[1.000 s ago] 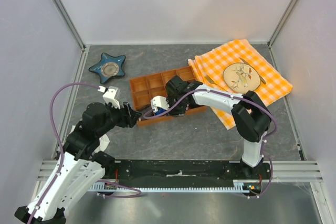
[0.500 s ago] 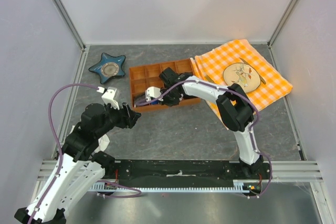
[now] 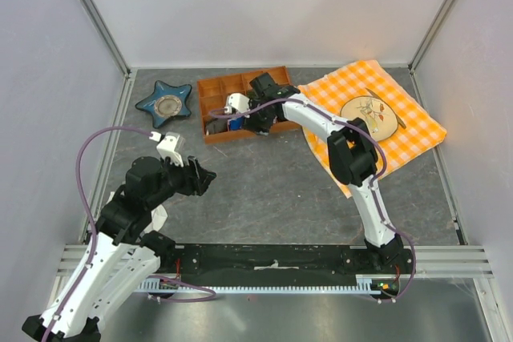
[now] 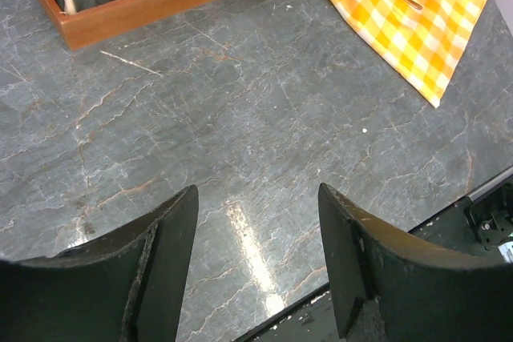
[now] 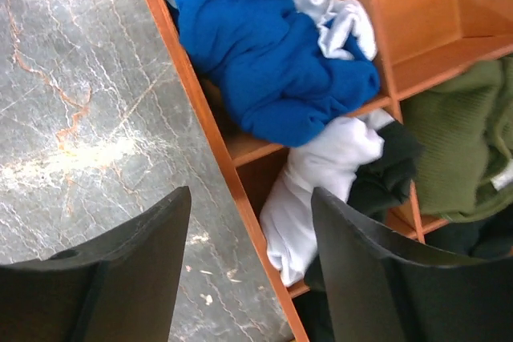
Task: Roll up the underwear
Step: Move the storage box to the center of the board.
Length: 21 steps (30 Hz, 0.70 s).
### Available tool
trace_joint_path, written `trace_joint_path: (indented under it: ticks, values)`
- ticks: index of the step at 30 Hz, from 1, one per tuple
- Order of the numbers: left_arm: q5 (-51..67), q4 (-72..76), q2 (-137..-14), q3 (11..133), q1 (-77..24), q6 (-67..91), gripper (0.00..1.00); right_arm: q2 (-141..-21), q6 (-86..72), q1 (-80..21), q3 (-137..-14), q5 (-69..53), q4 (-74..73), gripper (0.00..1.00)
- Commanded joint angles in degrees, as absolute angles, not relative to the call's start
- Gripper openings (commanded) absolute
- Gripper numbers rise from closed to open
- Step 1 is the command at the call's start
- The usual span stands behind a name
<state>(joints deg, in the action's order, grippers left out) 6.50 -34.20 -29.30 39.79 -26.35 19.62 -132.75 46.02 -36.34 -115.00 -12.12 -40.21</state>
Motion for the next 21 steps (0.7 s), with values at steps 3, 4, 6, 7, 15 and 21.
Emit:
trace_joint_path:
  ticks: [3,4,6,7,15,21]
  values:
    - [7.2,-32.3,-30.9,42.0,-26.1,19.4,0.7,-118.7,35.2,-34.5,-112.3,-16.9,-34.8,0.81]
    - [6.7,-32.3,-31.4,42.6,-26.0,19.2,0.71,-116.4,32.7,-33.9,-110.5,-17.4,-33.8,0.83]
    - [6.1,-32.3,-33.2,43.4,-26.0,18.3,0.74,-109.1,29.5,-31.7,-104.3,-18.8,-30.0,0.92]
    - [4.9,-32.4,-33.8,44.4,-26.0,18.1,0.76,-106.5,28.0,-30.6,-102.2,-19.6,-28.5,0.94]
    - [3.1,-32.6,-41.7,50.9,-25.0,15.0,0.83,-82.8,5.9,-19.9,-83.0,-7.9,-14.1,0.98]
    - [3.2,-35.1,-42.0,57.1,-24.9,15.3,0.89,-70.1,0.5,-19.3,-73.7,9.4,-12.6,0.98]
